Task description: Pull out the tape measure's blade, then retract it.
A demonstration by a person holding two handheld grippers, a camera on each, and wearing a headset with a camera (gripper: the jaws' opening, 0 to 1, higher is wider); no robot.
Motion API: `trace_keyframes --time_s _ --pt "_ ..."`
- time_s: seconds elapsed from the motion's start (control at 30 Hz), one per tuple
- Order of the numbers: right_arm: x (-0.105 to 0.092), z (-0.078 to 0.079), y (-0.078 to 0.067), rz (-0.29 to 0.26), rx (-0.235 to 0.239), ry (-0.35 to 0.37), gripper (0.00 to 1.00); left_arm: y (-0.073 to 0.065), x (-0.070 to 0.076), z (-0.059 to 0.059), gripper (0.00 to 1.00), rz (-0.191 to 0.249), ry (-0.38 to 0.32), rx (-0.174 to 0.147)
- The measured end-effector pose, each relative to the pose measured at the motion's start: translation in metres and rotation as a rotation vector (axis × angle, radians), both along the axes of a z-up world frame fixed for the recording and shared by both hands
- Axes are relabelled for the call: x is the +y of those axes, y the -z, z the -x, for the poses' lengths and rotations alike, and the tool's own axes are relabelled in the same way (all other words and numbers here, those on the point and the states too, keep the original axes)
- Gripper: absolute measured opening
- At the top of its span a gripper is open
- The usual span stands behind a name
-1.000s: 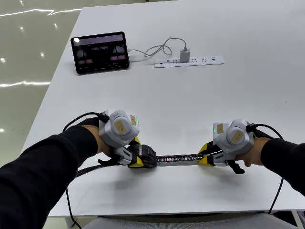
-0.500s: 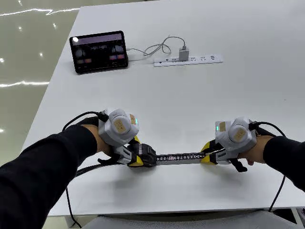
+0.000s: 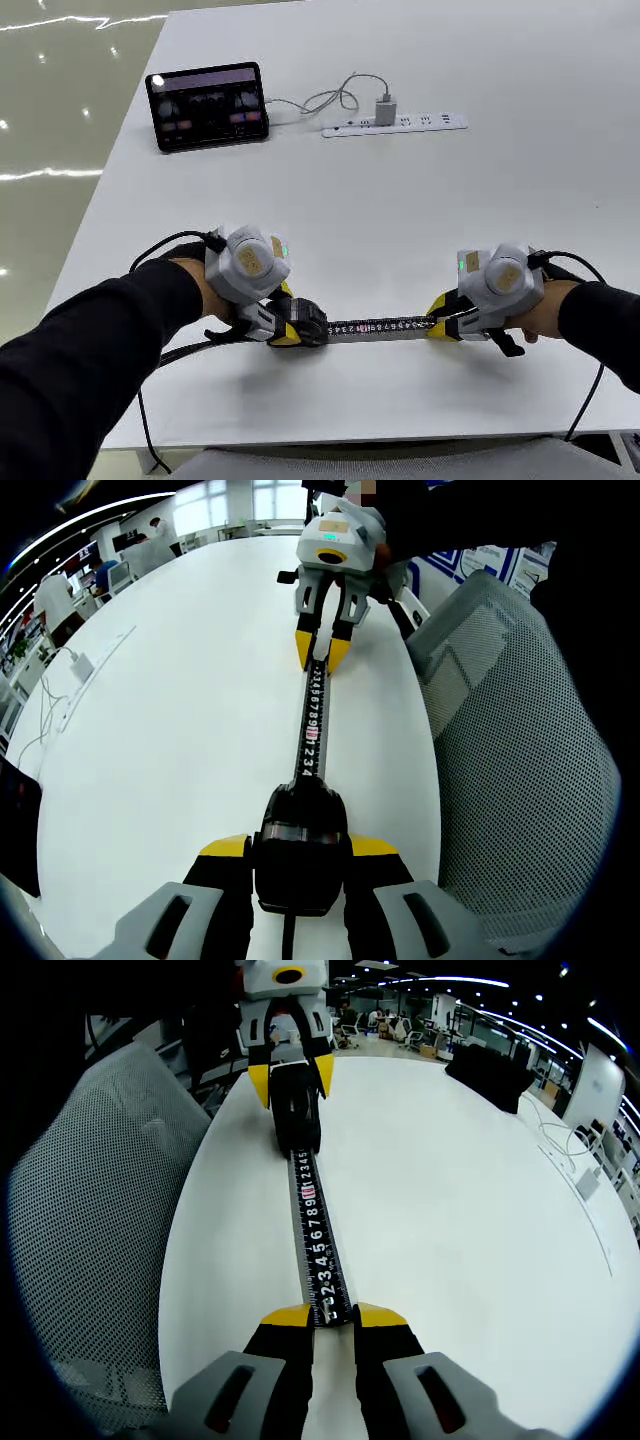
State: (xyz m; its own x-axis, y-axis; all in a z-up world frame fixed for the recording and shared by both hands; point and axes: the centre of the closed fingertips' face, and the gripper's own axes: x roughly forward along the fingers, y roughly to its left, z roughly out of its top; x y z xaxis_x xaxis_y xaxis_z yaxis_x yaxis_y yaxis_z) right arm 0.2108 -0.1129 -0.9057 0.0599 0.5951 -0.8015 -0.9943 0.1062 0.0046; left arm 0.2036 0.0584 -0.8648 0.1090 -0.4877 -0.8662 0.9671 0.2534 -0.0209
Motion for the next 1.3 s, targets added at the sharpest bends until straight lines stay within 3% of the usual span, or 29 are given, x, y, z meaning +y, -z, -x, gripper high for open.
trace_keyframes --time_s 1.3 --pt "-0.026 -0.001 -0.002 0.020 -0.002 0.037 0.10 0.000 0.000 0.000 0.30 -0.001 0.006 -0.011"
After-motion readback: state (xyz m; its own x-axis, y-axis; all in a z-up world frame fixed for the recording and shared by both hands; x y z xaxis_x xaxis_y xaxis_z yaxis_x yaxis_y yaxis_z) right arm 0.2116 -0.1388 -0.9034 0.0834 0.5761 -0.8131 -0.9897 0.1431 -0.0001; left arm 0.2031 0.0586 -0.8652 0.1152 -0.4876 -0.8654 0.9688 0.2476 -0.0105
